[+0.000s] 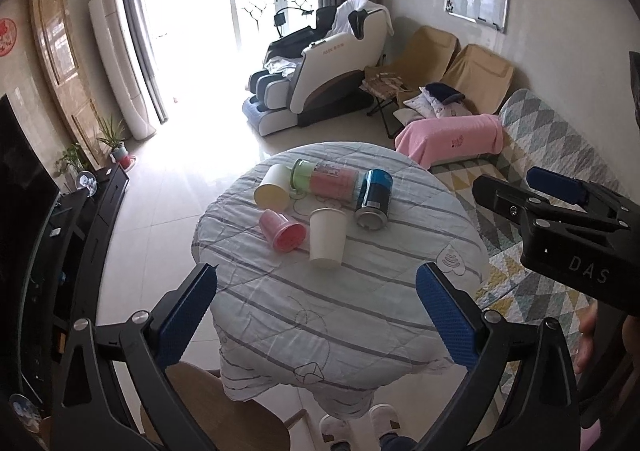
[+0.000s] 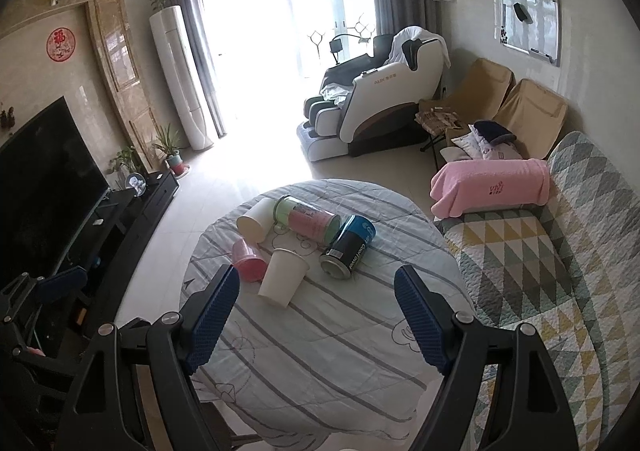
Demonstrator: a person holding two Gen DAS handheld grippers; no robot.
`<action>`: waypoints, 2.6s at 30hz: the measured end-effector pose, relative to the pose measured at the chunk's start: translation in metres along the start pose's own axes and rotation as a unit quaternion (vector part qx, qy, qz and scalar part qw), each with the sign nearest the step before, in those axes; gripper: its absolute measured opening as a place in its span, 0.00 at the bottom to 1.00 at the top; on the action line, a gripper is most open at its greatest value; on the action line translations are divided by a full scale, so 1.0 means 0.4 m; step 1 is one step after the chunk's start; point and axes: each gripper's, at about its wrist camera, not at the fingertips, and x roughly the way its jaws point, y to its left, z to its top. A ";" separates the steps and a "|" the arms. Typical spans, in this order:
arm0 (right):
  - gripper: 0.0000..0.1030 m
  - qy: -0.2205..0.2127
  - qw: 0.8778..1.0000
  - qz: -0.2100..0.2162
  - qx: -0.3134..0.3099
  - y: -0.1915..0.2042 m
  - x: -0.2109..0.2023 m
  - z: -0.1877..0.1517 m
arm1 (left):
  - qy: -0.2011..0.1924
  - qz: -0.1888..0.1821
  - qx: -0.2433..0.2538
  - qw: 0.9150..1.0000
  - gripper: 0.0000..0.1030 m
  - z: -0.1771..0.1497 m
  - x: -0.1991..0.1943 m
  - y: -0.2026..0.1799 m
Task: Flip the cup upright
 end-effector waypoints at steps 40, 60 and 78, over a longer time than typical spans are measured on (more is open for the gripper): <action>0.79 0.030 0.999 -0.004 -0.011 0.075 0.067 0.021 | 0.013 -0.003 -0.005 1.000 0.99 0.010 0.022 0.064; 0.79 0.043 0.999 -0.012 0.001 0.086 0.104 0.013 | 0.013 -0.005 -0.011 1.000 0.99 0.009 0.029 0.076; 0.79 0.092 0.995 -0.004 0.035 0.030 0.220 0.032 | 0.050 -0.001 -0.026 0.998 0.99 0.080 0.172 0.098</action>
